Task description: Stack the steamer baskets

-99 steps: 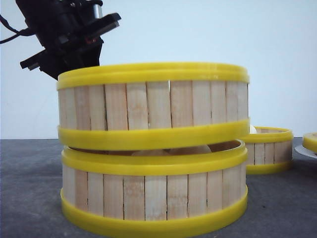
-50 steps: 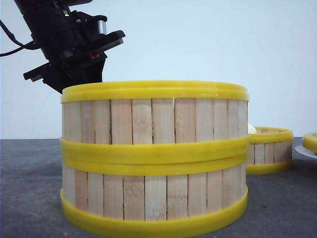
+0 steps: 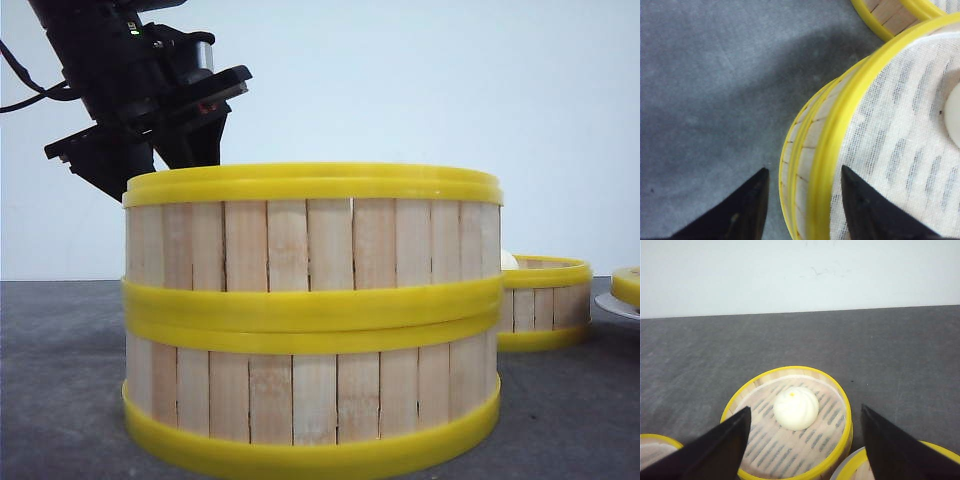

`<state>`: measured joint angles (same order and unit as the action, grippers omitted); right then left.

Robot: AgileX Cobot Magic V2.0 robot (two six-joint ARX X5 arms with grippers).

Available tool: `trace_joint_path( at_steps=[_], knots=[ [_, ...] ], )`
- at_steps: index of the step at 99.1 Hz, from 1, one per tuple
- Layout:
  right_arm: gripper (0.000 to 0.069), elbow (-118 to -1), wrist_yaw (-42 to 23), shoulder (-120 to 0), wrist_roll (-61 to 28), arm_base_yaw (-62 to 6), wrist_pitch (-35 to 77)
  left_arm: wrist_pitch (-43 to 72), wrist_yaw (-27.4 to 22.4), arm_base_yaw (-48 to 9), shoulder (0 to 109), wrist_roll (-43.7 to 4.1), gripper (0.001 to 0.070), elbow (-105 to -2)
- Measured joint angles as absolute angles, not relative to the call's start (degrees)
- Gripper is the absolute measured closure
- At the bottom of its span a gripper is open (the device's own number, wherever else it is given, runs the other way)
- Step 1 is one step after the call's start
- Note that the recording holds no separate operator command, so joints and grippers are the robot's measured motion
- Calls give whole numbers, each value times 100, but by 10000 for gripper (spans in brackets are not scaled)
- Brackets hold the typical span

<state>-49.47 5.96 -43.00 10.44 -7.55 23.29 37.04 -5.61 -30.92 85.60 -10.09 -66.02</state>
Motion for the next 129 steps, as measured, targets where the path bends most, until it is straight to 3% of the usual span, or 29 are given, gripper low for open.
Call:
trace_joint_path(
  at_steps=[17, 59, 81, 98, 129],
  knots=[
    [275, -4947, 596, -4324, 1044, -755, 2329, 3321, -539, -3033, 8254, -1009, 431, -6602],
    [275, -5074, 596, -5481, 1044, -755, 2335, 2130, -423, -3028, 5743, -1070, 431, -6571],
    [275, -5695, 596, -6676, 1028, -755, 2368, 1621, -399, -3046, 4519, -1291, 431, -5081],
    [275, -6252, 445, -7695, 993, -731, 2499, 1726, -397, -3146, 3358, -1590, 431, -4075],
    [275, -6707, 447, -9192, 902, -497, 2499, 2499, -397, -3234, 1756, -1634, 431, -4086]
  ],
)
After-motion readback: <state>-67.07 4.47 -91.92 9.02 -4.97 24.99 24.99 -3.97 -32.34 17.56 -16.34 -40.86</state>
